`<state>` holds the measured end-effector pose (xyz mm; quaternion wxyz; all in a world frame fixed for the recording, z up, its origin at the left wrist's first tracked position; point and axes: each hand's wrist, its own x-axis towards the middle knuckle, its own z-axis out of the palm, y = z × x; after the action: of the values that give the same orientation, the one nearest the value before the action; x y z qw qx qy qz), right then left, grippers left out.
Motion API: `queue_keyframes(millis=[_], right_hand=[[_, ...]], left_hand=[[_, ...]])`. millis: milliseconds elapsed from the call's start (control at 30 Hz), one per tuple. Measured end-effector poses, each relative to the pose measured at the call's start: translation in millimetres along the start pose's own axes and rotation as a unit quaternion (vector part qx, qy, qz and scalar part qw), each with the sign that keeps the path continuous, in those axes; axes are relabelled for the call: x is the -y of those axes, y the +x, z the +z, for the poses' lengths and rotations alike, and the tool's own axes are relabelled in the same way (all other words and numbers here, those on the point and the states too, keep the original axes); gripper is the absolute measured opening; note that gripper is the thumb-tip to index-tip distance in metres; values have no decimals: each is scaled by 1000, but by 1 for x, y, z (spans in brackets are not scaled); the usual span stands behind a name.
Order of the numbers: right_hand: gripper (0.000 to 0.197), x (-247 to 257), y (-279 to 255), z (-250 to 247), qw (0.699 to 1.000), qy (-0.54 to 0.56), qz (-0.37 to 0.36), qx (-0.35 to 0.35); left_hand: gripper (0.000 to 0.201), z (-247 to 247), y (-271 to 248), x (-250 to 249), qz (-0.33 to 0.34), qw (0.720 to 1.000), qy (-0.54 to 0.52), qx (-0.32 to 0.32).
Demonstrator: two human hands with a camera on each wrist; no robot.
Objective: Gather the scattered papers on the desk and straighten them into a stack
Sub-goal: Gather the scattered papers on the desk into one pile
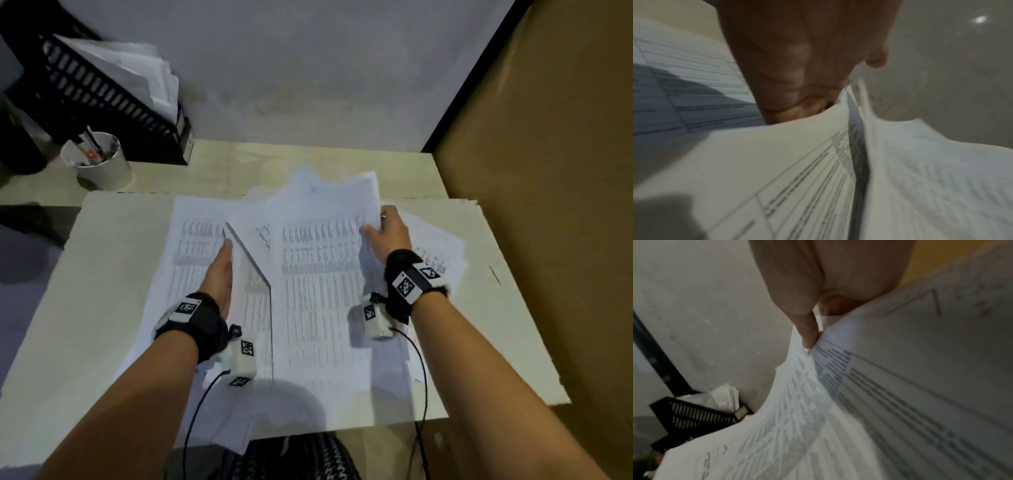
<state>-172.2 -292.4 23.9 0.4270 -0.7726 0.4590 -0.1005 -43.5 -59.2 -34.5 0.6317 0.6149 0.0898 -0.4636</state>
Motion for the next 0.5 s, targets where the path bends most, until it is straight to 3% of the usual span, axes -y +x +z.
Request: queue_keyframes(millis=[100, 200, 367, 500], right_hand=[[47, -20, -6, 35, 995, 22, 101, 16], [43, -30, -14, 46, 985, -41, 170, 11], [25, -42, -34, 49, 988, -99, 113, -27], [20, -48, -44, 51, 992, -108, 55, -40]], left_hand=[[60, -4, 7, 9, 14, 993, 117, -20], [52, -8, 15, 18, 40, 970, 232, -62], [41, -2, 18, 25, 67, 956, 247, -143], [45, 2, 19, 24, 69, 958, 247, -129]])
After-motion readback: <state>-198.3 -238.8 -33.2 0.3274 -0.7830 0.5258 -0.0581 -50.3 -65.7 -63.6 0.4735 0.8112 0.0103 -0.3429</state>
